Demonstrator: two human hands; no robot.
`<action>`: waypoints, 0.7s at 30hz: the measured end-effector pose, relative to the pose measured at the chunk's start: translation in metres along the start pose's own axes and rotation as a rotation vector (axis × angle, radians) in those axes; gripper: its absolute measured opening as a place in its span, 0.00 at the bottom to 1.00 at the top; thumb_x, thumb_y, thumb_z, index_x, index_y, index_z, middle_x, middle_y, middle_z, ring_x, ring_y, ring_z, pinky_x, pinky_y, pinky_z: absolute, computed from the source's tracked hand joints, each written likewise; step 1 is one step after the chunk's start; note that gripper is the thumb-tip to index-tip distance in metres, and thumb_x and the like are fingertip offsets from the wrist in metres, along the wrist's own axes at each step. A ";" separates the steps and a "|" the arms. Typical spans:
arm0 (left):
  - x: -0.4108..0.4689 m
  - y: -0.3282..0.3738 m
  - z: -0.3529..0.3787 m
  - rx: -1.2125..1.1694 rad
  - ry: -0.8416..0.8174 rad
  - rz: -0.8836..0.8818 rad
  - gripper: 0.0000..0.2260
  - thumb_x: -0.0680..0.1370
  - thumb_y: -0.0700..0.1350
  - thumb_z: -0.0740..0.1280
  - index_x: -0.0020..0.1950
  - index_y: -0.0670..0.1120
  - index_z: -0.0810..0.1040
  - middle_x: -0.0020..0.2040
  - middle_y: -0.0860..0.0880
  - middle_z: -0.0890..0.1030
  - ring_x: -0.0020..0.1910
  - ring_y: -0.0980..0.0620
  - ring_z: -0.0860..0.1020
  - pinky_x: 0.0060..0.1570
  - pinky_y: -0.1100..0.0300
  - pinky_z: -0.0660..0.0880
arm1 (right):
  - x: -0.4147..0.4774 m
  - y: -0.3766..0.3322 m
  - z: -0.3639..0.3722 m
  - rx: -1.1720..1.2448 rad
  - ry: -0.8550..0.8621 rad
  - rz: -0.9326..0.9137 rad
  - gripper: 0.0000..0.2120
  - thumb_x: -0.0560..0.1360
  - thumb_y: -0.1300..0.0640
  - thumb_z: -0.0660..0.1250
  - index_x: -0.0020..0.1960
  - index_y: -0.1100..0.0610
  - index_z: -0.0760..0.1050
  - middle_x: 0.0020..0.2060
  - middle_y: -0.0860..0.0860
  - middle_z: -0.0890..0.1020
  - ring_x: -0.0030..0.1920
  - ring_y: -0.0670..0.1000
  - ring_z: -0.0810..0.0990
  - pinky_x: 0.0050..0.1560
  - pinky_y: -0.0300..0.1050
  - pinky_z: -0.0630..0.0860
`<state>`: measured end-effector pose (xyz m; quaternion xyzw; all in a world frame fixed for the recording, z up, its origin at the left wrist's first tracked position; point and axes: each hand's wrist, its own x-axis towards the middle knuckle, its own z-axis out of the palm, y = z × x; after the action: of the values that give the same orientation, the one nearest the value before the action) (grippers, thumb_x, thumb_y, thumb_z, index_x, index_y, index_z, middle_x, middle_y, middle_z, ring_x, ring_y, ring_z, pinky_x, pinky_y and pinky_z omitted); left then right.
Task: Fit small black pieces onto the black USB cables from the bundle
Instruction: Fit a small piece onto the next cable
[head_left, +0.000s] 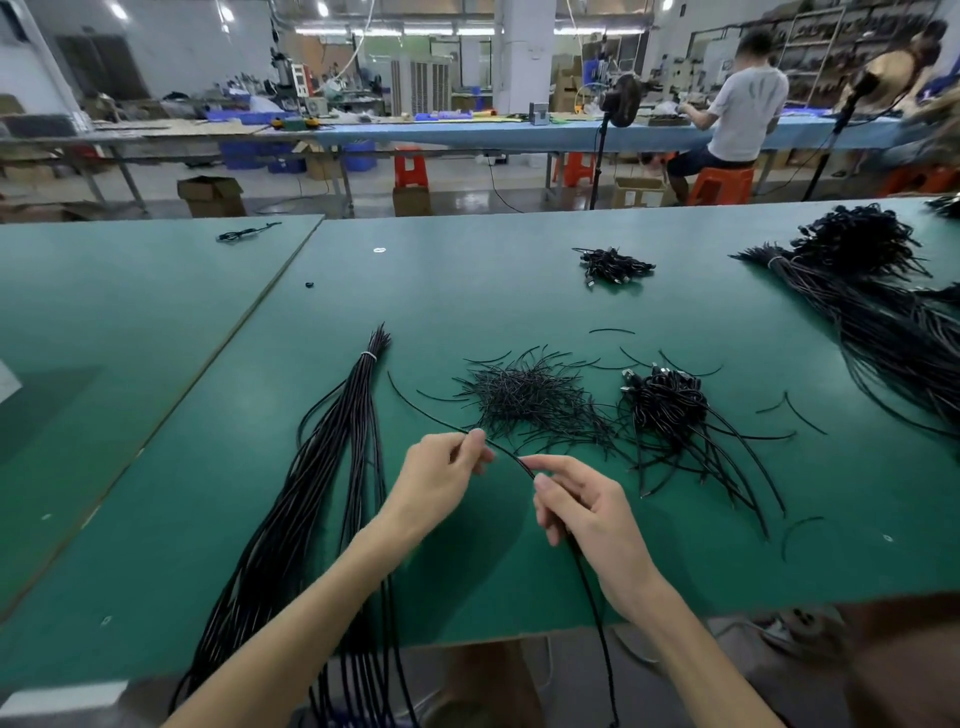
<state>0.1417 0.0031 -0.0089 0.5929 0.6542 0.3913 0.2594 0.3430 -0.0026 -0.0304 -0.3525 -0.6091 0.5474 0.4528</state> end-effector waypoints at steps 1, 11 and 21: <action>0.000 0.005 0.003 -0.120 -0.034 -0.048 0.17 0.86 0.51 0.61 0.49 0.46 0.87 0.41 0.53 0.85 0.33 0.62 0.78 0.40 0.66 0.72 | 0.000 0.000 0.000 0.007 -0.012 0.003 0.10 0.83 0.61 0.67 0.59 0.51 0.84 0.33 0.54 0.78 0.33 0.50 0.74 0.35 0.41 0.74; 0.036 0.028 -0.029 -0.830 0.159 -0.200 0.08 0.82 0.44 0.68 0.49 0.41 0.82 0.37 0.49 0.81 0.32 0.56 0.74 0.35 0.63 0.72 | -0.002 -0.003 0.003 -0.167 -0.166 0.043 0.09 0.83 0.52 0.67 0.51 0.53 0.84 0.28 0.51 0.79 0.26 0.50 0.74 0.31 0.41 0.73; 0.048 0.011 -0.039 -0.643 -0.211 -0.166 0.17 0.77 0.42 0.73 0.64 0.37 0.79 0.58 0.39 0.85 0.56 0.44 0.85 0.54 0.57 0.82 | 0.000 -0.005 -0.007 0.145 0.082 0.069 0.13 0.82 0.52 0.65 0.48 0.62 0.78 0.33 0.56 0.82 0.24 0.48 0.75 0.23 0.36 0.69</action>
<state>0.1086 0.0424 0.0281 0.4629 0.5131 0.4913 0.5301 0.3499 -0.0012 -0.0253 -0.3615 -0.5363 0.5906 0.4827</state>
